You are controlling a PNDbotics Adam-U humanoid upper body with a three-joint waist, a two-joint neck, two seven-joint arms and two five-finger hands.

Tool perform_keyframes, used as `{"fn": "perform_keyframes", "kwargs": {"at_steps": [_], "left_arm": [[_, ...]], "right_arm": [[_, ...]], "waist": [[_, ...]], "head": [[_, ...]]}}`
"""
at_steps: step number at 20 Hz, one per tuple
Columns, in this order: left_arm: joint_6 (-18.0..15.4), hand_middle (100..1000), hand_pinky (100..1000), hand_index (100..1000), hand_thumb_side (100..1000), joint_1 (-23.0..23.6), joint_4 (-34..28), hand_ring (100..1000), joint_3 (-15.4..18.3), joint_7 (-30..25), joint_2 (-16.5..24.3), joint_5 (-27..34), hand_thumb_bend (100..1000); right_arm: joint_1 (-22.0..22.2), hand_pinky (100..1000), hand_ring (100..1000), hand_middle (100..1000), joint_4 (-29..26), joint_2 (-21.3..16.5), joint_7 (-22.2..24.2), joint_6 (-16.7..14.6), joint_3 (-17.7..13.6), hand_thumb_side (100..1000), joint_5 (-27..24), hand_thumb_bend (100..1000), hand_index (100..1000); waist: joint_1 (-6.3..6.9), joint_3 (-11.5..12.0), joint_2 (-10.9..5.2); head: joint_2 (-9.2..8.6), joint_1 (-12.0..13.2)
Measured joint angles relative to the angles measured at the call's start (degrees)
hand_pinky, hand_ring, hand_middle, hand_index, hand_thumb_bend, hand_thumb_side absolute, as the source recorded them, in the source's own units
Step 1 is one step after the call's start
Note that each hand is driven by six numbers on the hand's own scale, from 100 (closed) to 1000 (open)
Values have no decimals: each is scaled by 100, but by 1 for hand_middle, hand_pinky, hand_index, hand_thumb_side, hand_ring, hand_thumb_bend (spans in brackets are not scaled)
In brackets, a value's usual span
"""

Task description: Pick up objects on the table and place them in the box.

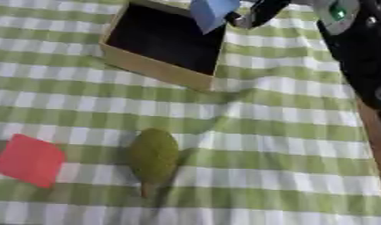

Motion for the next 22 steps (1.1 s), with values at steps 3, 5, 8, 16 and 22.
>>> {"fn": "perform_keyframes", "kwargs": {"at_steps": [3, 5, 8, 16, 22], "left_arm": [[-2, 792, 796, 902, 698, -8, 0, 746, -1, -6, 0, 16, 134], [0, 792, 796, 902, 699, -12, 0, 746, -2, -9, 0, 22, 133], [7, 793, 796, 902, 699, -14, 0, 746, -2, -16, -1, 34, 131], [21, 793, 797, 906, 699, -14, 0, 746, -3, -30, -1, 37, 129], [26, 793, 798, 905, 697, 13, 0, 746, -3, -33, -1, 37, 128]], "right_arm": [[-8, 910, 904, 640, 135, 107, -152, -72, 0, 252, 217, 101, 802], [-28, 928, 940, 743, 214, 153, -225, -114, 2, 229, 327, 134, 885], [-35, 982, 992, 839, 260, 182, -206, -232, 17, 167, 468, 170, 981], [-58, 1000, 1000, 902, 339, 228, -22, -443, -36, 219, 499, 122, 1000], [-76, 1000, 1000, 904, 296, 268, 34, -480, -32, 227, 281, 100, 1000]], "waist": [[0, 13, 21], [0, 20, 21], [0, 24, 21], [0, -1, 21], [0, -70, 21]], "head": [[-26, -13], [-28, -27], [-28, -30], [2, -29], [116, -3]]}}
